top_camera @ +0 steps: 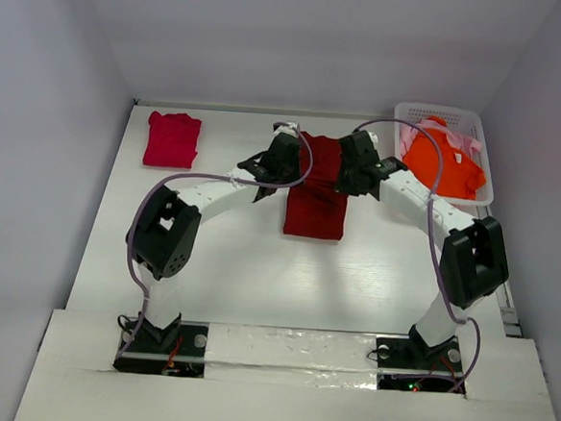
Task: Fold and stack the t-shirts
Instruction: Fold the tshirt
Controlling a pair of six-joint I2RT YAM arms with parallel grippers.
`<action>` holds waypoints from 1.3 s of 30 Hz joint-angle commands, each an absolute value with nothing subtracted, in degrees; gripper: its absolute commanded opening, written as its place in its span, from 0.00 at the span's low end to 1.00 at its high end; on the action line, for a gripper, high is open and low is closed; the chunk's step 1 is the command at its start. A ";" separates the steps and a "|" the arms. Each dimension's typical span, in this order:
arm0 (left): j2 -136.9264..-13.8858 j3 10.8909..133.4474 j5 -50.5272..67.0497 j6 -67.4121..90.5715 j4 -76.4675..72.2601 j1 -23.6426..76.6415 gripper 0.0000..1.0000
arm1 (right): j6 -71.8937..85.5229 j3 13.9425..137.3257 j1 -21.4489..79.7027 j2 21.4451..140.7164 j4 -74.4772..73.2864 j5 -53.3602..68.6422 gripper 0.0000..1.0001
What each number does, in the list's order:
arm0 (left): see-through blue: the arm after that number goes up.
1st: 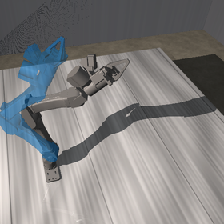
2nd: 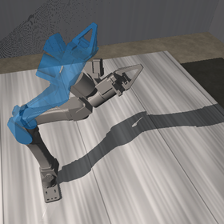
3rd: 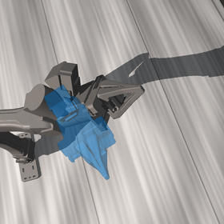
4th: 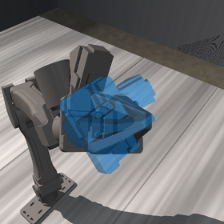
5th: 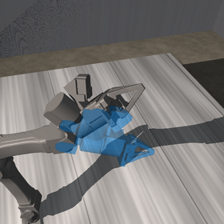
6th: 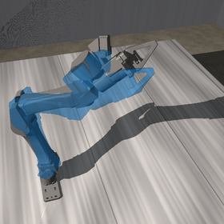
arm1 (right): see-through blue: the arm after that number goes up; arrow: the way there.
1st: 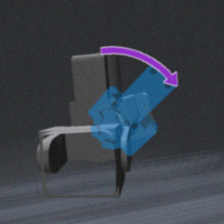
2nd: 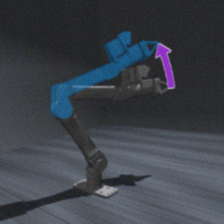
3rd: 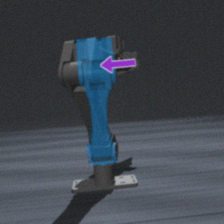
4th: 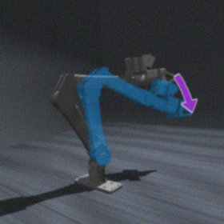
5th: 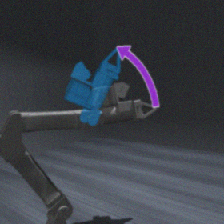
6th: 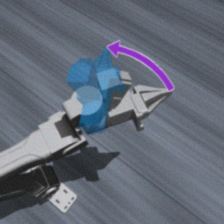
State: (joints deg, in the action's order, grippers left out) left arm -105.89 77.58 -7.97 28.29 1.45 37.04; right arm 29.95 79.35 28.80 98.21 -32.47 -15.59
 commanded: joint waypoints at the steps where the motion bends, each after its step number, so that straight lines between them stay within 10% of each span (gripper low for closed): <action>1: -106.08 80.86 -9.58 26.98 0.35 36.12 0.00 | 28.21 82.61 27.51 98.61 -30.67 -16.44 0.00; 19: -110.74 82.97 -6.60 25.93 -2.63 34.45 0.00 | 27.51 83.94 25.93 102.66 -29.36 -14.41 0.00; 22: -110.83 82.27 -6.94 25.49 -3.95 34.45 0.37 | 27.60 84.11 25.93 102.57 -29.00 -15.82 0.00; 23: -111.09 82.35 -7.47 25.66 -3.78 34.45 0.74 | 27.60 84.20 25.93 102.57 -29.09 -16.95 0.09; 25: -111.53 82.97 -8.61 25.75 -3.08 34.45 0.99 | 27.68 84.72 25.93 102.57 -29.44 -18.10 0.24; 30: -110.83 82.62 -9.49 26.10 -3.16 34.45 0.99 | 28.12 84.20 25.93 100.64 -30.32 -22.23 1.00; 39: -102.84 76.30 -9.23 27.42 -3.34 35.06 0.99 | 29.00 76.56 25.93 92.12 -29.10 -16.88 1.00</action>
